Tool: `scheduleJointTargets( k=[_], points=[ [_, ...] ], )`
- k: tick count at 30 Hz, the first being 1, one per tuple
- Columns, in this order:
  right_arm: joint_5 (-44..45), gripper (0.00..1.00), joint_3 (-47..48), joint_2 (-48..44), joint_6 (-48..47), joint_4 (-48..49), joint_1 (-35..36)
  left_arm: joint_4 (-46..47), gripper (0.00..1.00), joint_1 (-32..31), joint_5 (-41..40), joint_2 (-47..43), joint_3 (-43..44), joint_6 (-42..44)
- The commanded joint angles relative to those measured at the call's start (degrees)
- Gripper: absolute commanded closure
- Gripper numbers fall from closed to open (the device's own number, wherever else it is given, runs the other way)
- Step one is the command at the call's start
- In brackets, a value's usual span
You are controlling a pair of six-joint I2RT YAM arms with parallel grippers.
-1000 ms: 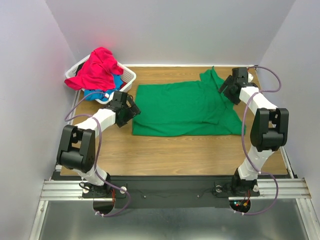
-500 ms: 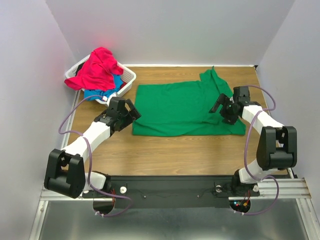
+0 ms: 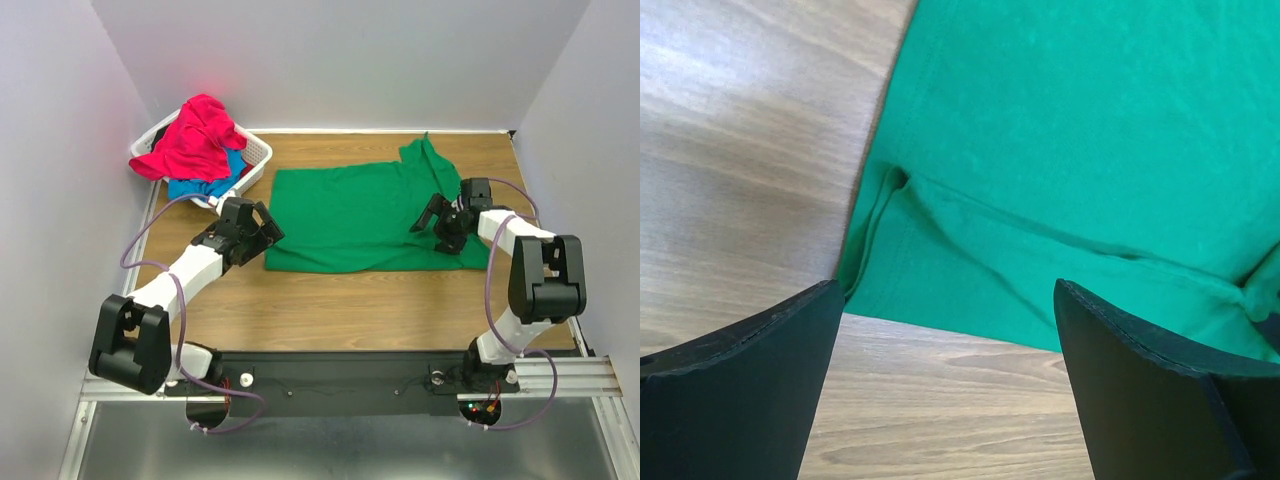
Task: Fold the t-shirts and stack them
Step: Fold the tshirt
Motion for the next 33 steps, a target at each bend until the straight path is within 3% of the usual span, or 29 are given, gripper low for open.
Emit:
scheduleJointTargets(
  k=[1, 9, 16, 28, 33],
  points=[
    [-2.98, 0.0, 2.67, 1.43, 1.14, 4.3, 0.58, 1.19, 0.02, -0.25, 0.11, 0.79, -0.64, -0.47],
    [-3.16, 0.0, 6.54, 4.25, 3.34, 6.06, 2.86, 1.37, 0.02, -0.25, 0.38, 0.97, -0.64, -0.91],
    [3.16, 0.0, 9.53, 4.78, 4.66, 5.71, 3.39, 1.46, 0.02, -0.33, 0.73, 1.41, 0.42, -0.64],
    [-0.96, 0.0, 23.06, 17.16, 0.71, 5.71, 4.01, 0.23, 0.01, -0.33, 0.2, 1.42, 1.39, 0.24],
    [-3.95, 0.0, 28.51, 17.35, -2.89, 5.18, 4.09, -0.21, 0.02, -0.33, 0.03, 0.71, 1.47, 0.24]
  ],
)
